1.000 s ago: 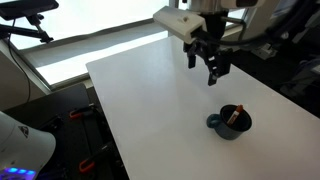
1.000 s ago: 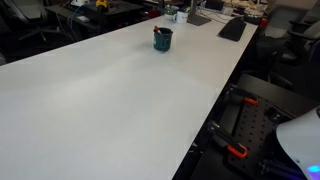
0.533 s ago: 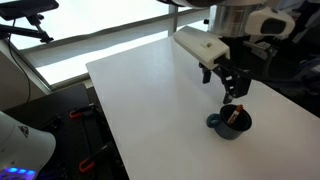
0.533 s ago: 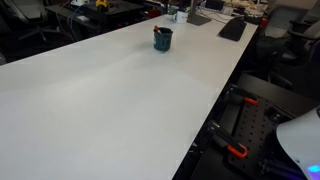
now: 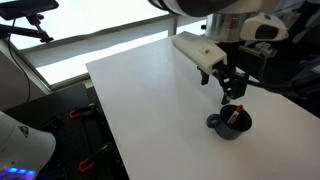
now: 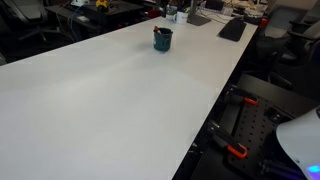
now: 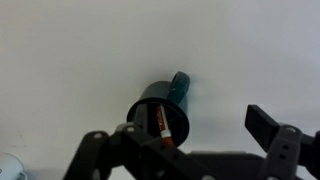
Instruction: Take the marker out of the mug and place it on the table to the left of the mug
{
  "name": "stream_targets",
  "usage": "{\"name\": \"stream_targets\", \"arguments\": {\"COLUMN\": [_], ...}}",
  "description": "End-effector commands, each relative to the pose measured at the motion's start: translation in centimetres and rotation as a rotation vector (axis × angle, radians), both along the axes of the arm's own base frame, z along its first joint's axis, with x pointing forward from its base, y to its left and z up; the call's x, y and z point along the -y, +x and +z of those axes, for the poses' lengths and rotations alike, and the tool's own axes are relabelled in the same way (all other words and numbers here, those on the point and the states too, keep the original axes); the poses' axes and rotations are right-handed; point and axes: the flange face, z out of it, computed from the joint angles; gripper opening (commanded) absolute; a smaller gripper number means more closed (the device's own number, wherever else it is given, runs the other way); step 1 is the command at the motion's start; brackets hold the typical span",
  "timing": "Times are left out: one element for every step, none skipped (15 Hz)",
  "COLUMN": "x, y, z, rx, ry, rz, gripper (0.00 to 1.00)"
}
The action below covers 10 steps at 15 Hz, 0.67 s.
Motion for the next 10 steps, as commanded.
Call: {"name": "stream_targets", "arguments": {"x": [-0.3, -0.3, -0.3, -0.2, 0.0, 0.2, 0.5, 0.8, 1.1, 1.3], "y": [1.3, 1.7, 2.1, 2.5, 3.0, 3.4, 4.0, 4.5, 5.1, 5.7], "z": [-2.2, -2.8, -3.4, -3.9, -4.3, -4.6, -4.8, -4.8, -4.7, -4.6], "rx": [0.024, 0.025, 0.025, 0.025, 0.027, 0.028, 0.03, 0.036, 0.044, 0.053], "ry": [-0.001, -0.003, -0.002, -0.002, -0.004, -0.004, -0.001, 0.001, 0.002, 0.003], "rz": [0.043, 0.045, 0.046, 0.044, 0.037, 0.03, 0.019, 0.009, -0.001, -0.007], "gripper": [1.0, 1.0, 1.0, 1.0, 1.0, 1.0, 1.0, 1.0, 1.0, 1.0]}}
